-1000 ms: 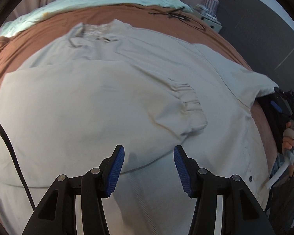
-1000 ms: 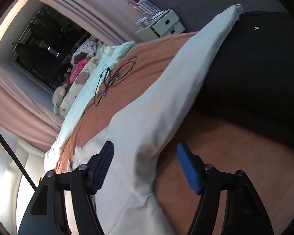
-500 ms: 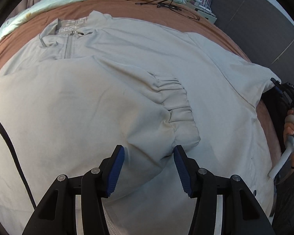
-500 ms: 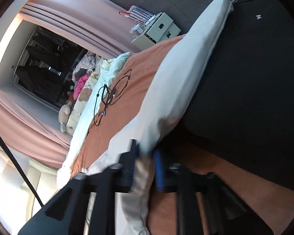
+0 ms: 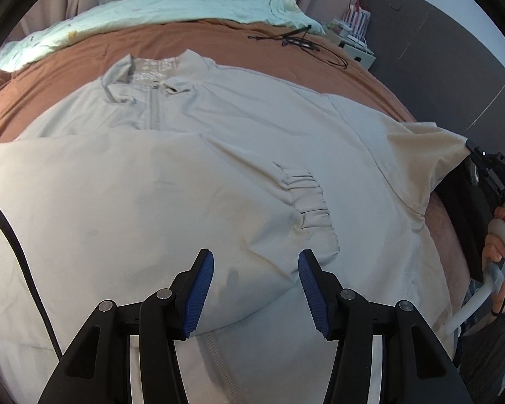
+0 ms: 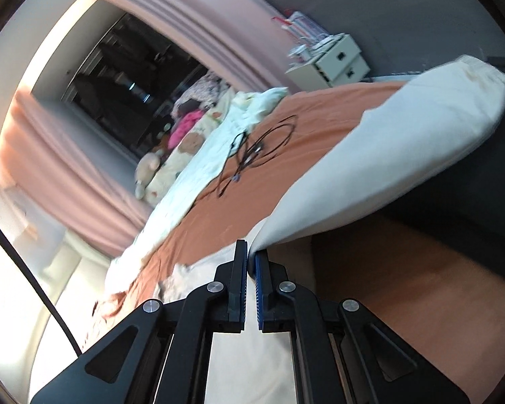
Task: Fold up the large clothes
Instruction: 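Lift the other sleeve with the right tool and fold it across the shirt body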
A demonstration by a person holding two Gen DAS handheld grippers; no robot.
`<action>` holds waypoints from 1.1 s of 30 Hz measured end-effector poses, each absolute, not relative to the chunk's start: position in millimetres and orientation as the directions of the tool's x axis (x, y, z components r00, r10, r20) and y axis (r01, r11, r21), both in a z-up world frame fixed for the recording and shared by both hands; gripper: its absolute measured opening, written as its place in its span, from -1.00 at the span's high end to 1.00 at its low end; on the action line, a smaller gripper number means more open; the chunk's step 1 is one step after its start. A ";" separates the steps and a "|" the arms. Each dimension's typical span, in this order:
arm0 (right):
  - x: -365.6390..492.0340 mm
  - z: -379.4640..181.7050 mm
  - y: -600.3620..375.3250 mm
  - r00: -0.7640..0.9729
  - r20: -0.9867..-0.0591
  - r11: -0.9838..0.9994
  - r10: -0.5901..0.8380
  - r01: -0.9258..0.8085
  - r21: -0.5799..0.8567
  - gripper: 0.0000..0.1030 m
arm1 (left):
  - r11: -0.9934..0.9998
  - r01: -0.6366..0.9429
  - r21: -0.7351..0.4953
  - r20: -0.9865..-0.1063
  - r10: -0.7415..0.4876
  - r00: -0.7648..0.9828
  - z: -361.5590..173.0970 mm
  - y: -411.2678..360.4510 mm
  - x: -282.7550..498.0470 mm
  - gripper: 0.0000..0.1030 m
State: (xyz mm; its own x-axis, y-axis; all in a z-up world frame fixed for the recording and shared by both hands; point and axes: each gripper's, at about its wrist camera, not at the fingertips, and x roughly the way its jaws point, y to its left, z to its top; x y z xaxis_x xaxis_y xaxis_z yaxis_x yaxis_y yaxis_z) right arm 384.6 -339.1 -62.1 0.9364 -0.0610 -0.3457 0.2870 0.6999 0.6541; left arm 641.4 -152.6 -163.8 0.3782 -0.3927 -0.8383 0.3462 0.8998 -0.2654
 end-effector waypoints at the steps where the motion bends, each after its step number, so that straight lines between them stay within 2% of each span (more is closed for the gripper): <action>1: 386.6 -62.7 -335.3 0.936 -0.350 0.705 -0.045 0.278 0.653 0.98 | 0.903 0.340 -0.263 -0.838 -0.388 0.384 -160.1 -147.5 639.0 -0.06; 13: 424.2 -81.1 -283.4 0.864 -0.473 0.760 0.171 0.190 0.622 0.98 | 0.934 0.280 -0.222 -0.829 -0.332 0.450 -118.4 -92.0 601.7 -0.06; 20: 444.7 -82.6 -295.3 0.754 -0.626 0.726 0.199 0.315 0.611 0.96 | 0.948 0.236 -0.215 -0.829 -0.305 0.469 -101.0 -63.3 587.1 -0.06; 22: 437.8 -75.6 -301.0 0.764 -0.605 0.688 0.224 0.315 0.653 0.69 | 0.949 0.236 -0.209 -0.827 -0.301 0.476 -97.2 -60.4 584.9 -0.06; 24: 416.7 -69.2 -310.2 0.785 -0.579 0.648 0.220 0.327 0.688 -0.56 | 0.949 0.236 -0.210 -0.825 -0.301 0.477 -96.1 -59.0 584.7 -0.06; 29: 342.7 -72.6 -340.6 0.860 -0.498 0.550 0.111 0.364 0.752 -0.61 | 0.947 0.238 -0.217 -0.825 -0.308 0.474 -101.5 -56.7 583.9 -0.06; 33: 304.5 -88.5 -382.8 0.845 -0.534 0.421 -0.019 0.491 0.763 -0.60 | 0.950 0.237 -0.205 -0.832 -0.296 0.469 -112.9 -54.2 588.4 -0.06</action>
